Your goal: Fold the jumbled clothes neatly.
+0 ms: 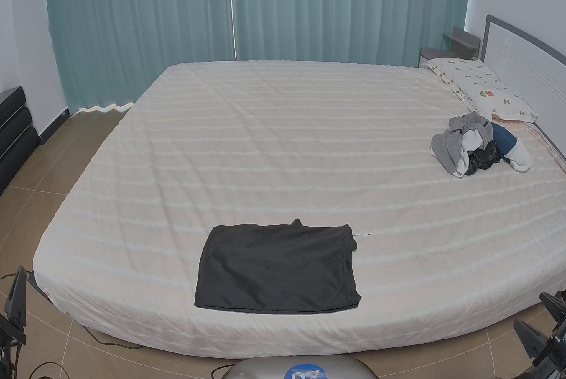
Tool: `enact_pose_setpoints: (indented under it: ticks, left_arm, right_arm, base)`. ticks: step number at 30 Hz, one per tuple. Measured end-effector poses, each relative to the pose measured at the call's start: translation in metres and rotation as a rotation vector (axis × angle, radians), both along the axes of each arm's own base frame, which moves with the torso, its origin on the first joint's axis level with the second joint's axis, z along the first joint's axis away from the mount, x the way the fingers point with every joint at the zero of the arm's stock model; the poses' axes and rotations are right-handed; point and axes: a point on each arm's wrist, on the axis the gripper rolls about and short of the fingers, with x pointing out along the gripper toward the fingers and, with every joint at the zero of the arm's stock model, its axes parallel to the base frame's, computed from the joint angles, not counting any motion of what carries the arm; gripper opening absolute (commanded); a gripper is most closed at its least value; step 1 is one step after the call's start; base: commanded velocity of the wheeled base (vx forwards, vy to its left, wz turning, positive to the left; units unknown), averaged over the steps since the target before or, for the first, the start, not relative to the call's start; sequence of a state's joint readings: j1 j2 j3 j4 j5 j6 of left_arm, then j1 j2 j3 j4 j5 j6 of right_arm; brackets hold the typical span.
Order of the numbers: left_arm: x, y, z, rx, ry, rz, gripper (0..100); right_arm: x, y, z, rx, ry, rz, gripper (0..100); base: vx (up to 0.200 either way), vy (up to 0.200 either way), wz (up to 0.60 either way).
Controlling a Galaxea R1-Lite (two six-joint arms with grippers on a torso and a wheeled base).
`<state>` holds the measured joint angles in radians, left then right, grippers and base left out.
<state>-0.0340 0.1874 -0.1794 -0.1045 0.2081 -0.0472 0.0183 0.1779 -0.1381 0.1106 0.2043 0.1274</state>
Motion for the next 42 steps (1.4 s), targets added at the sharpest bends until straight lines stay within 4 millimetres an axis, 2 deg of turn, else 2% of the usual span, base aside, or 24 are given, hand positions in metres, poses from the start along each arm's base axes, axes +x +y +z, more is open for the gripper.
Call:
enact_pose_setpoints:
  ticks: [3,7,14,20,28,34,42]
  left_arm:
    - [-0.008,0.0,-0.01,0.024,-0.043,0.012,100]
    - [-0.01,-0.001,-0.023,0.057,-0.077,0.02,100]
    - [-0.006,-0.002,-0.046,0.092,-0.007,-0.034,100]
    - [-0.006,-0.005,-0.051,0.113,0.023,-0.139,100]
    - [-0.006,-0.004,-0.053,0.106,0.033,-0.109,100]
    - [-0.006,-0.003,-0.056,0.01,0.053,-0.092,100]
    - [-0.006,-0.005,-0.059,0.072,0.092,-0.167,100]
  right_arm:
    - [-0.006,-0.001,-0.009,-0.05,-0.057,-0.027,100]
    - [-0.007,-0.001,-0.011,-0.099,-0.182,-0.062,100]
    - [-0.006,-0.001,-0.017,-0.105,-0.239,-0.086,100]
    - [-0.007,-0.001,-0.019,-0.003,-0.22,-0.1,100]
    - [-0.006,-0.004,-0.025,-0.17,-0.185,-0.217,100]
    - [-0.006,-0.005,-0.026,-0.128,-0.168,-0.243,100]
    - [-0.006,-0.005,-0.026,-0.125,-0.168,-0.243,100]
  base:
    - [0.0,0.0,0.0]
    - [0.0,0.0,0.0]
    - [0.0,0.0,0.0]
    - [0.0,0.0,0.0]
    - [0.0,0.0,0.0]
    - [0.0,0.0,0.0]
    - [0.0,0.0,0.0]
